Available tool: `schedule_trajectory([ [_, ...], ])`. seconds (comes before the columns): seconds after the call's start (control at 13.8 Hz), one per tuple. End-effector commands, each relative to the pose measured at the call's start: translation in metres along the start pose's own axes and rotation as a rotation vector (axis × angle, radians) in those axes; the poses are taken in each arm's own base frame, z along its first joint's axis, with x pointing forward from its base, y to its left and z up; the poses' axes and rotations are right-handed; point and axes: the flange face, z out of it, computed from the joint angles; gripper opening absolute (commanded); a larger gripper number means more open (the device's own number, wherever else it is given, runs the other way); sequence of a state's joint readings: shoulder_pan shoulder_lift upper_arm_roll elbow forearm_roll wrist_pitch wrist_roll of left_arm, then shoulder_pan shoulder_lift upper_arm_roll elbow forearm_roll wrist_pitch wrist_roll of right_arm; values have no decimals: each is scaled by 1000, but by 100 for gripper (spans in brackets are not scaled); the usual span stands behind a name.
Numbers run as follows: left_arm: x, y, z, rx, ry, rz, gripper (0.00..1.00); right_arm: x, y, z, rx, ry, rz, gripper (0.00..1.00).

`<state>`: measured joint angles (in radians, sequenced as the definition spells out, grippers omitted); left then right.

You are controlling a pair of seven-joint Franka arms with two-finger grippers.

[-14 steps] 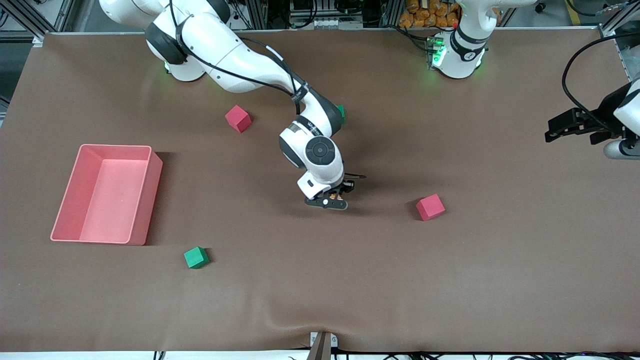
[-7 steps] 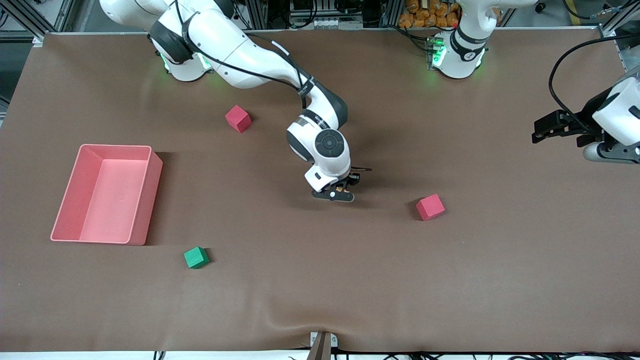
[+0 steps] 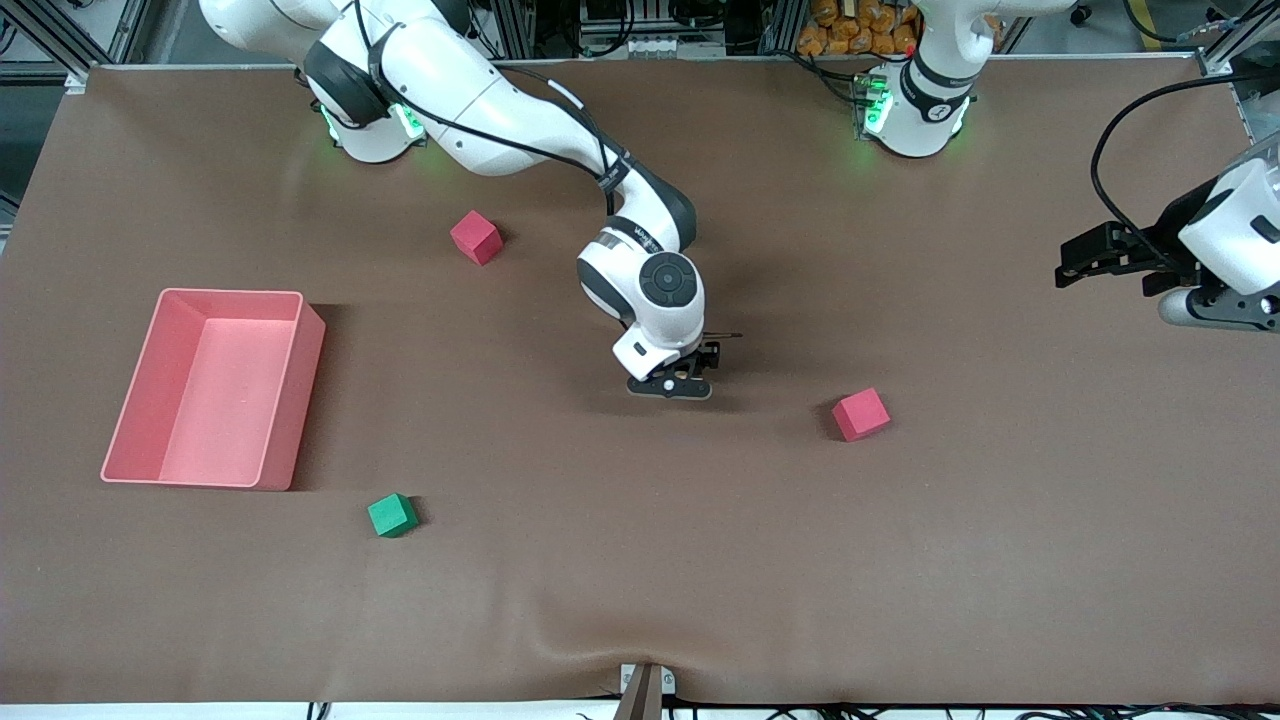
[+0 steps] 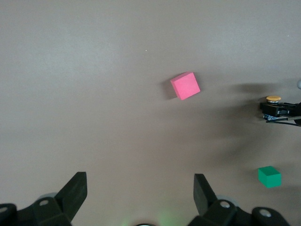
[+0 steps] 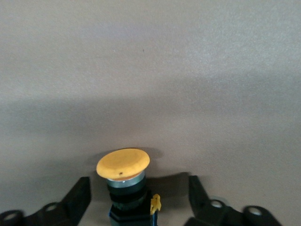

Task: Place and upright button with both arms
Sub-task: 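Lower and release the button with the right gripper while the left gripper approaches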

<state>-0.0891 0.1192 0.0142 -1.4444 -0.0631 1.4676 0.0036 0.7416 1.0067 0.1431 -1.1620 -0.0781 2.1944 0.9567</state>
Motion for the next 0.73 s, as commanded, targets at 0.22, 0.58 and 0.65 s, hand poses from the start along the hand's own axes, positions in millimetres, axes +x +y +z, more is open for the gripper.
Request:
schedule_trajectory([
  [0.22,8,29,9,-92,-26,-70,100,9,-2,-82,8,41,15,100],
  [0.58,19,67,39,-82,-79,-30,100,75,71,-172,-29,43,76,100],
  [0.65,23,78,51,-76,-101,-38,100,89,91,-186,-39,39,76,100],
])
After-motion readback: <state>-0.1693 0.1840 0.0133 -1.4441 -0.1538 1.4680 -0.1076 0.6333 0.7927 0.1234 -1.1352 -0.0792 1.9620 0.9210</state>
